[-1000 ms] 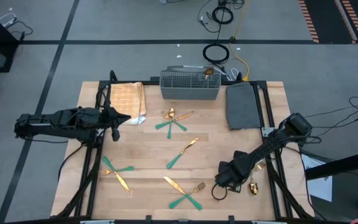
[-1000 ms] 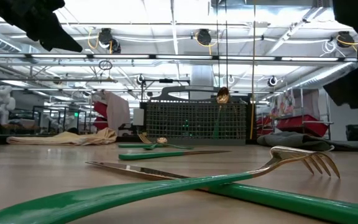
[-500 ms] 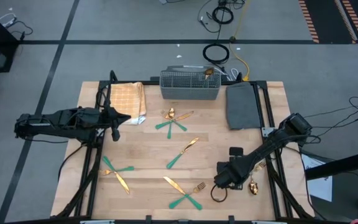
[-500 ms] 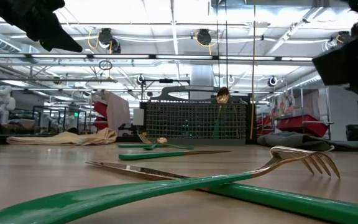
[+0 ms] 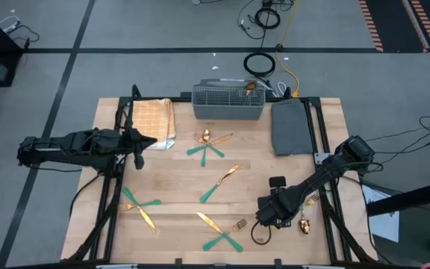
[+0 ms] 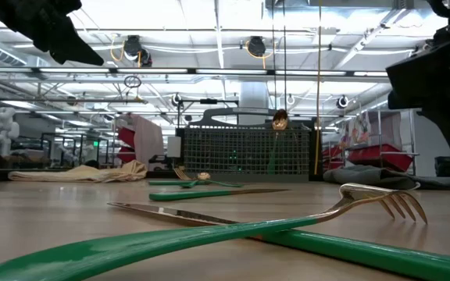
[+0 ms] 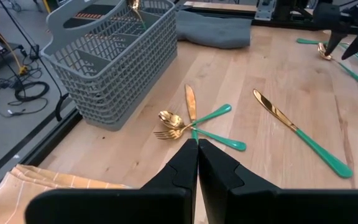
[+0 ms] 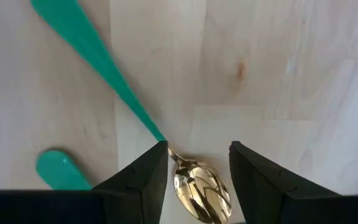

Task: Sort silverware
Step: Put the spoon into the middle right section of the dish rack

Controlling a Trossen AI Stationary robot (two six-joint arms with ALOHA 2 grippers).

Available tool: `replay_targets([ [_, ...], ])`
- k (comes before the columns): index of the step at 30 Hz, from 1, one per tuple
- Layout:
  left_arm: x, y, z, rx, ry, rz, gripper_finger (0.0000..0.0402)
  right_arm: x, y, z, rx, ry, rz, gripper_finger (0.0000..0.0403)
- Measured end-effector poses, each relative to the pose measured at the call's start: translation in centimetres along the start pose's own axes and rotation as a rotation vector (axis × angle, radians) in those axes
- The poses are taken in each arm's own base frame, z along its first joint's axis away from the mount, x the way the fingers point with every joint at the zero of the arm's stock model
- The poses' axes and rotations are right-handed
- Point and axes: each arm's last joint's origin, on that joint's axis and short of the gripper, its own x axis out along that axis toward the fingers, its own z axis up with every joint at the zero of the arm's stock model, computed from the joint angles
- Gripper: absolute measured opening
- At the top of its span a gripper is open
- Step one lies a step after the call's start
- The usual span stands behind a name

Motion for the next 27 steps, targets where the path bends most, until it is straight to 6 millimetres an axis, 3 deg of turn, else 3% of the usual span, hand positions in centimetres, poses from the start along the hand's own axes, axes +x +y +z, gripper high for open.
replay_targets([
  [20,0.0,0.0,0.0,-0.001,0.000,0.005,0.0021,-0.1,1.1,-0.2,-0.006,-0.042,0.023,0.0160],
  [27,0.0,0.0,0.0,0.001,0.000,0.005,0.0021,1.8,1.0,-1.0,0.002,-0.035,0.013,0.0160],
])
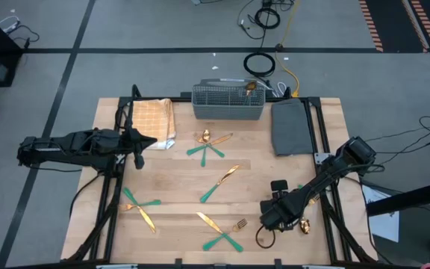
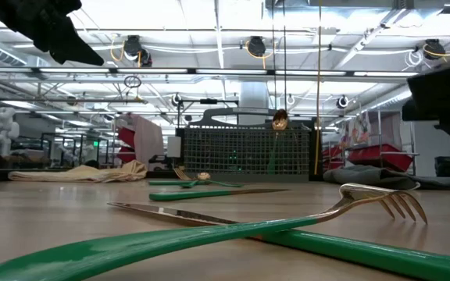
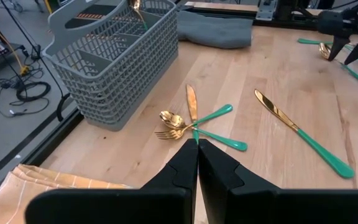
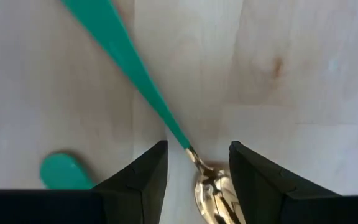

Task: Sort silverware
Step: Put the spoon into the middle right section of the dish rack

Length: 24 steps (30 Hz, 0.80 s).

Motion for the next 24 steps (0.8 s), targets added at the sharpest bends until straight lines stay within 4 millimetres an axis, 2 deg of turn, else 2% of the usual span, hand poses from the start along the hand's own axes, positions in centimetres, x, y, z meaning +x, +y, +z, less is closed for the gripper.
replay_targets([
  [5,0.0,0.0,0.0,0.000,0.000,0.000,0.0021,1.1,-0.7,-0.4,0.004,0.010,0.008,0.0147],
  [7,0.0,0.0,0.0,0.000,0.000,0.000,0.0021,1.4,-1.0,-0.5,0.028,0.026,0.021,0.0118],
  [11,0.0,0.0,0.0,-0.001,-0.001,0.000,0.0021,1.7,-1.4,-0.3,0.069,0.056,0.071,0.0026],
  [12,0.0,0.0,0.0,0.000,0.000,0.000,0.0021,1.7,-1.3,-0.2,0.082,0.055,0.083,0.0014],
  [18,0.0,0.0,0.0,-0.001,-0.001,0.000,0.0021,1.3,-1.3,0.5,0.213,0.033,0.090,0.0003],
  [21,0.0,0.0,0.0,-0.001,0.000,0.000,0.0021,0.3,-1.3,1.1,0.253,-0.008,0.016,0.0002],
  [24,0.0,0.0,0.0,-0.001,0.000,0.000,0.0021,-1.7,-1.8,2.2,0.306,-0.105,-0.111,0.0001],
])
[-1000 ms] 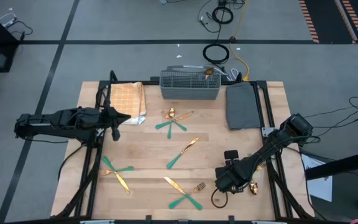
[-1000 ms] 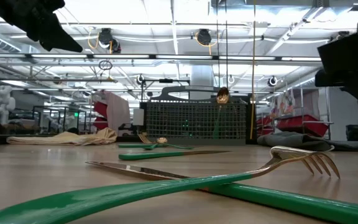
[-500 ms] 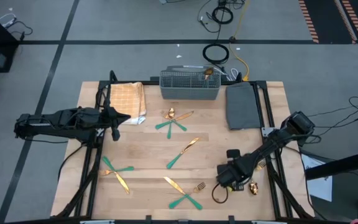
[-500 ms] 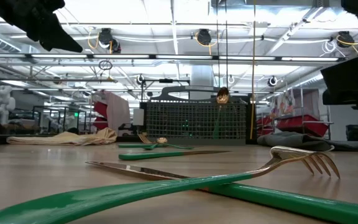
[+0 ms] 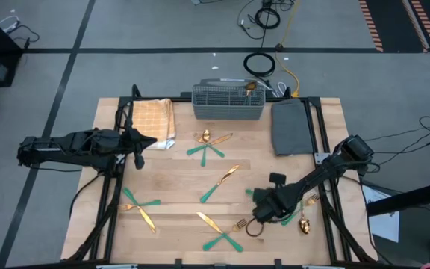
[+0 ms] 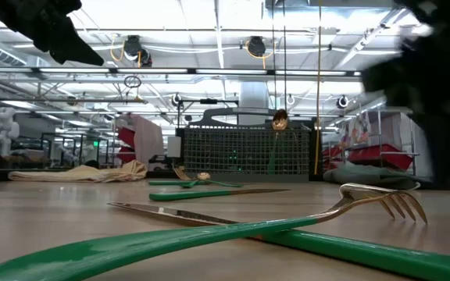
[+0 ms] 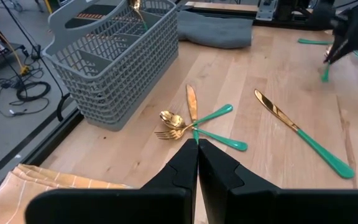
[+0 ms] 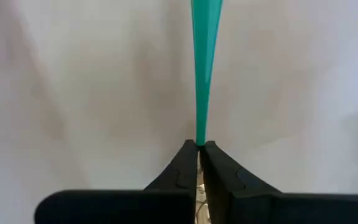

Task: Sort silverware
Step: Put the spoon into the middle right section of the dish rack

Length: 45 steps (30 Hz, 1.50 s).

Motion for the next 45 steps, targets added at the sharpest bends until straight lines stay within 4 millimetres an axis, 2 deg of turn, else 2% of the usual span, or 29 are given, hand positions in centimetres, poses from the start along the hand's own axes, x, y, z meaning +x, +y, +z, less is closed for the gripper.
replay_targets([
  [4,0.0,0.0,0.0,0.000,-0.001,0.000,0.0021,-3.1,-1.0,1.9,0.052,-0.088,-0.130,0.0001],
  [9,0.0,0.0,0.0,0.000,0.000,0.000,0.0021,-7.6,-4.4,5.2,0.156,-0.252,-0.371,0.0000],
  [14,0.0,0.0,0.0,0.000,0.000,0.000,0.0021,-11.2,-9.7,8.4,0.147,-0.277,-0.552,0.0000],
  [18,0.0,0.0,0.0,-0.001,0.000,0.000,0.0021,-11.9,-14.4,10.8,0.043,-0.198,-0.627,0.0000],
  [23,0.0,0.0,0.0,-0.001,-0.001,0.000,0.0021,-10.2,-19.9,12.7,-0.193,0.026,-0.778,0.0000],
  [28,0.0,0.0,0.0,-0.001,-0.001,0.000,0.0021,-7.9,-22.9,14.2,-0.538,0.316,-1.007,0.0000],
  [31,0.0,0.0,0.0,-0.001,-0.001,0.000,0.0021,-6.1,-23.7,15.6,-0.738,0.514,-1.177,0.0000],
  [35,0.0,0.0,0.0,0.000,-0.001,0.011,0.0021,-3.9,-23.5,17.1,-0.835,0.603,-1.162,0.0000],
  [40,0.0,0.1,0.0,0.001,-0.003,0.020,0.0021,-0.3,-23.8,18.1,-0.876,0.682,-1.145,0.0000],
  [45,0.0,0.1,0.0,0.002,-0.003,0.021,0.0021,2.0,-25.0,18.4,-0.865,0.735,-1.138,0.0000],
])
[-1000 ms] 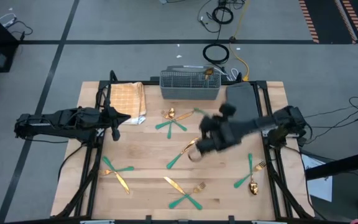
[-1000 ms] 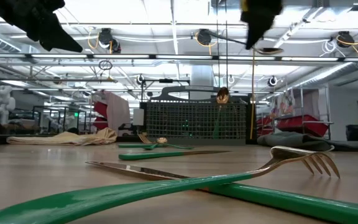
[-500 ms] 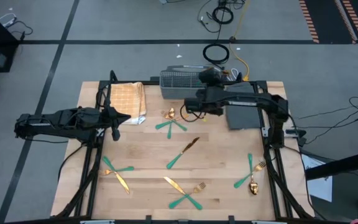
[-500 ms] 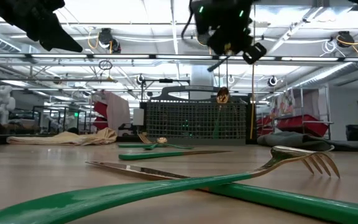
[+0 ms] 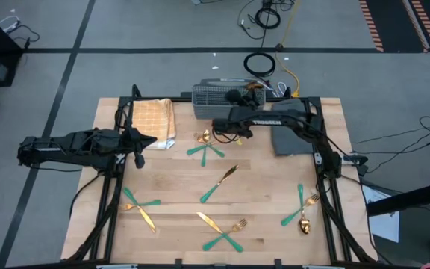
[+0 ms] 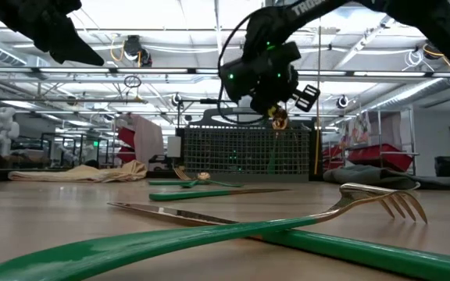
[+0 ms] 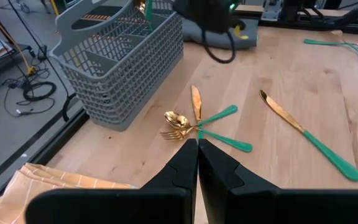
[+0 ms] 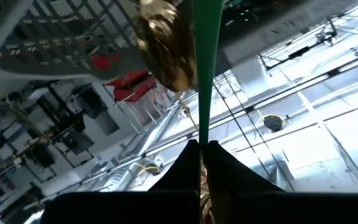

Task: Sort silverware
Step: Put the spoon into the middle right section of the dish rack

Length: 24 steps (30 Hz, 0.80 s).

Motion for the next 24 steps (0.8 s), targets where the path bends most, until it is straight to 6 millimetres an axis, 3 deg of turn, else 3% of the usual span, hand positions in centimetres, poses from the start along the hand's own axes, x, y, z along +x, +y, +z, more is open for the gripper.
replay_targets([
  [8,0.0,0.0,0.0,0.001,0.000,0.000,0.0021,2.1,0.1,-0.1,-0.018,0.022,0.053,0.0000],
  [24,0.0,0.0,0.0,0.002,0.001,0.001,0.0021,1.8,0.0,0.5,-0.119,-0.061,0.119,0.0015],
])
